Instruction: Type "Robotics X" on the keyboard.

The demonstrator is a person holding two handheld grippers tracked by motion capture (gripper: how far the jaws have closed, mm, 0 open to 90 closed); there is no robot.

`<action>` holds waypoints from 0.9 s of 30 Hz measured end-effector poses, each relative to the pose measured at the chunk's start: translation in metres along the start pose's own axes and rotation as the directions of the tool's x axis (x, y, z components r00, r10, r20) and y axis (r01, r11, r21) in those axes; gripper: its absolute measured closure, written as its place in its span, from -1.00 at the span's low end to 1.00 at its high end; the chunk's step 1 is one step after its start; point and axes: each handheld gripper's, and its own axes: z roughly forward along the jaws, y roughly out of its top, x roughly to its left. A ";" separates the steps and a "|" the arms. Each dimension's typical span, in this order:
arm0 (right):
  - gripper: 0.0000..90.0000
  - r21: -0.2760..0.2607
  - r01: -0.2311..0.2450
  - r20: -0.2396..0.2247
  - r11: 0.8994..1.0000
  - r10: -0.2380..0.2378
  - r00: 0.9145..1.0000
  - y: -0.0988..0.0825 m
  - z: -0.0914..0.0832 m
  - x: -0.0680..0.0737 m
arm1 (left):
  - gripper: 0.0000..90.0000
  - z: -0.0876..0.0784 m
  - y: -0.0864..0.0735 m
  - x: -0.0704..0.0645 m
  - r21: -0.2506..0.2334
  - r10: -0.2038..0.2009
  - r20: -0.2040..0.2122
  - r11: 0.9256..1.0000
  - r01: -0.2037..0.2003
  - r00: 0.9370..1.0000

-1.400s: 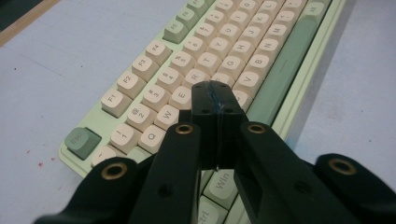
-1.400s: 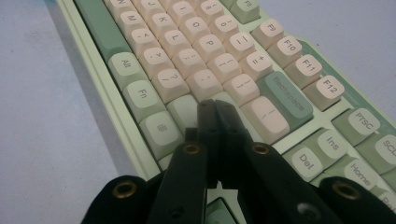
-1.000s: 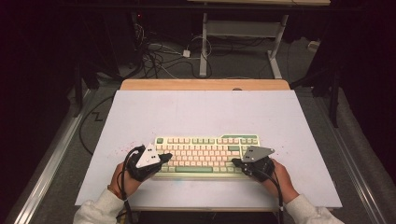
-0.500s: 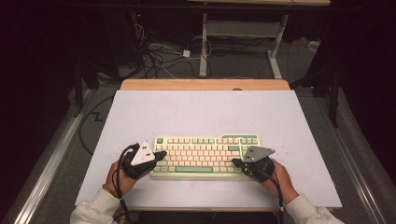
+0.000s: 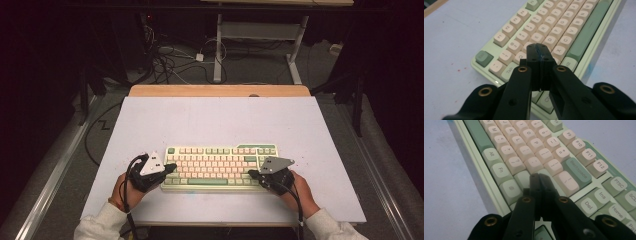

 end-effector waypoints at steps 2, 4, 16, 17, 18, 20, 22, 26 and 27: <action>1.00 0.000 0.000 0.001 1.000 0.000 1.000 0.000 0.000 0.000 | 0.95 0.005 0.003 -0.003 0.005 0.011 0.014 1.000 -0.012 1.000; 1.00 0.001 0.001 0.003 1.000 -0.001 1.000 0.000 0.000 0.001 | 0.94 0.010 0.007 -0.005 0.007 0.019 0.025 1.000 -0.020 0.999; 1.00 0.001 0.010 0.003 1.000 -0.010 1.000 0.000 0.000 0.000 | 0.94 0.029 0.019 -0.012 0.023 0.039 0.065 0.999 -0.041 0.997; 1.00 0.001 0.009 0.003 1.000 -0.009 1.000 0.000 0.000 0.000 | 0.95 0.030 0.019 -0.012 0.024 0.038 0.070 0.999 -0.040 0.997; 1.00 0.001 0.008 0.003 1.000 -0.008 1.000 -0.001 -0.001 0.000 | 0.95 0.031 0.019 -0.012 0.027 0.040 0.072 0.999 -0.042 0.997; 1.00 0.001 0.006 0.004 1.000 -0.006 1.000 0.000 -0.001 0.000 | 0.94 0.033 0.019 -0.013 0.038 0.044 0.075 0.998 -0.047 0.996; 1.00 0.003 0.011 0.004 1.000 -0.011 1.000 0.000 -0.001 0.000 | 0.94 0.035 0.019 -0.013 0.043 0.046 0.077 0.998 -0.050 0.996; 1.00 0.003 0.012 0.004 1.000 -0.012 1.000 0.000 -0.001 0.000 | 0.94 0.036 0.017 -0.014 0.050 0.047 0.081 0.997 -0.051 0.996; 1.00 0.003 0.011 0.004 1.000 -0.011 1.000 0.000 -0.001 0.000 | 0.94 0.036 0.017 -0.014 0.049 0.044 0.081 0.998 -0.048 0.996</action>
